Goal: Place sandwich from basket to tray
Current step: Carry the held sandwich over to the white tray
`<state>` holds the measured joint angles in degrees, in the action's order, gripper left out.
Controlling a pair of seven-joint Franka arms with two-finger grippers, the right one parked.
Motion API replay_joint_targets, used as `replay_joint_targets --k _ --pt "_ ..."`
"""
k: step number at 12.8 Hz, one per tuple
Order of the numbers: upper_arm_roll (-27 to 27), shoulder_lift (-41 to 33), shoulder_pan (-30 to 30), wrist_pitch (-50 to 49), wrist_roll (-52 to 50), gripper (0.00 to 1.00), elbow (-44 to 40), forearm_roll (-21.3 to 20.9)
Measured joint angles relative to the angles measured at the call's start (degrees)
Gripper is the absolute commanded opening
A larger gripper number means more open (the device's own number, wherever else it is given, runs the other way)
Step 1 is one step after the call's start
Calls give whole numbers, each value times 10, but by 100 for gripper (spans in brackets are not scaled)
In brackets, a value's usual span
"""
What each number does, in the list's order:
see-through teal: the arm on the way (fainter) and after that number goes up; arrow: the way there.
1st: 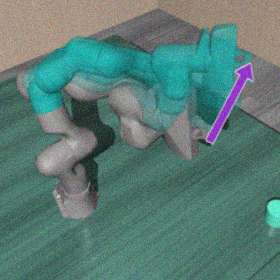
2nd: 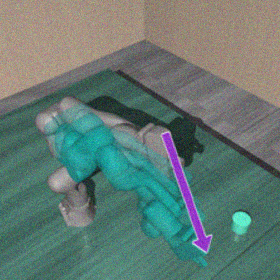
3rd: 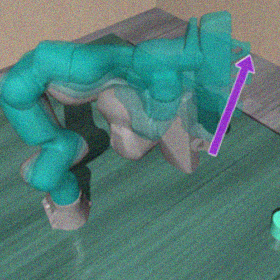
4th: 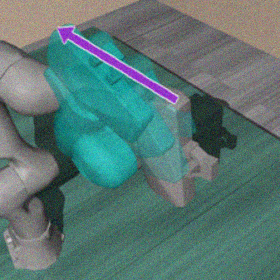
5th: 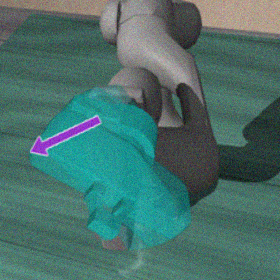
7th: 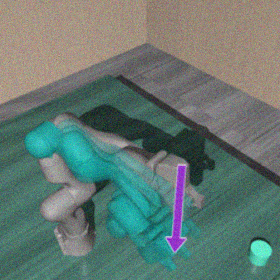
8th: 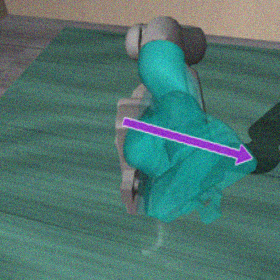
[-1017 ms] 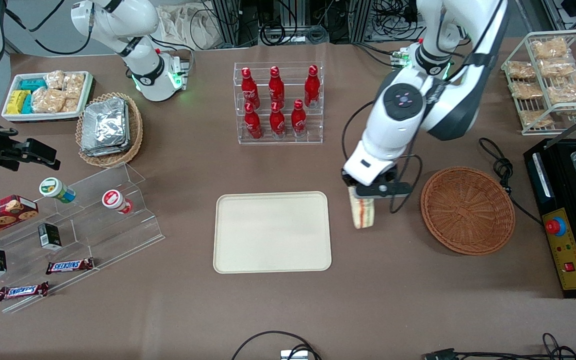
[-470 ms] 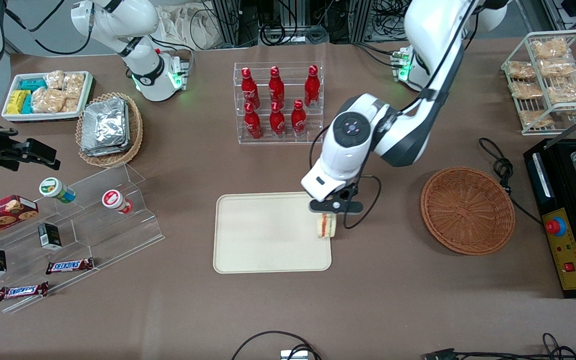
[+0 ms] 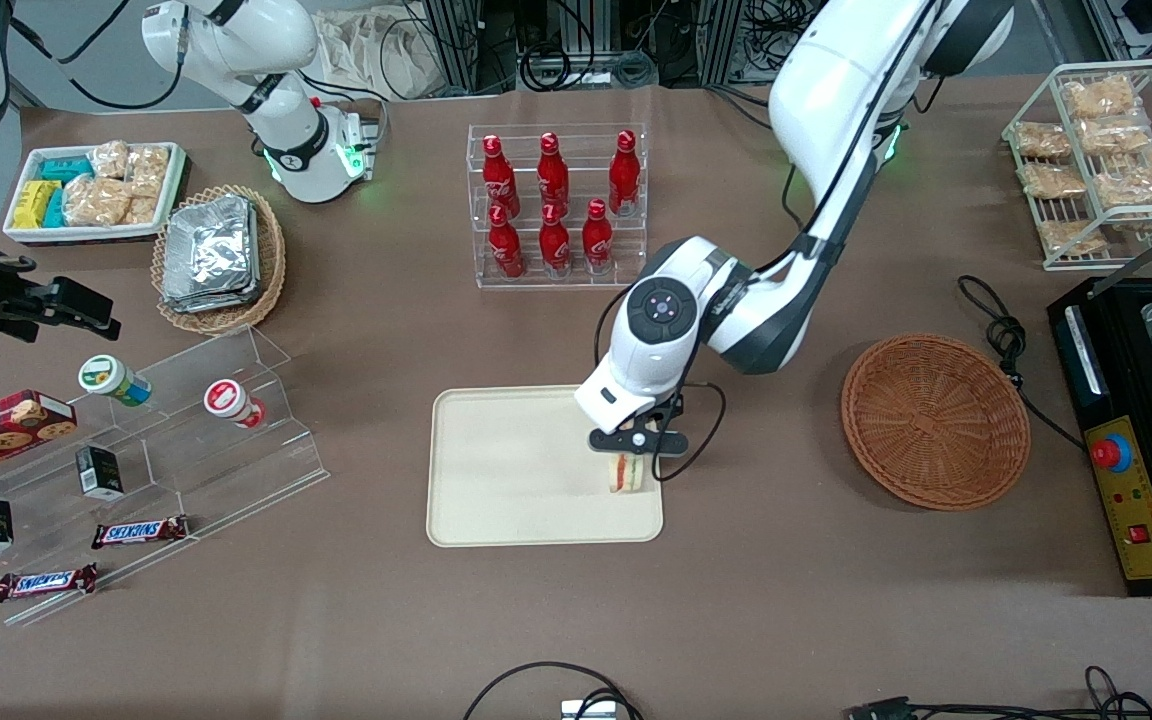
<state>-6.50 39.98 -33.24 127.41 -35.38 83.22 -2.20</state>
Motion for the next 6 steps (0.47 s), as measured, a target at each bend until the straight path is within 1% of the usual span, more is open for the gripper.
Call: replay_joint_targets --k 3,5,6 --pt "0 26 -11 12 -1 36 -3 0" --pt "0 35 -15 19 -3 39 -4 0" --pt "0 37 -15 20 -3 43 -4 0"
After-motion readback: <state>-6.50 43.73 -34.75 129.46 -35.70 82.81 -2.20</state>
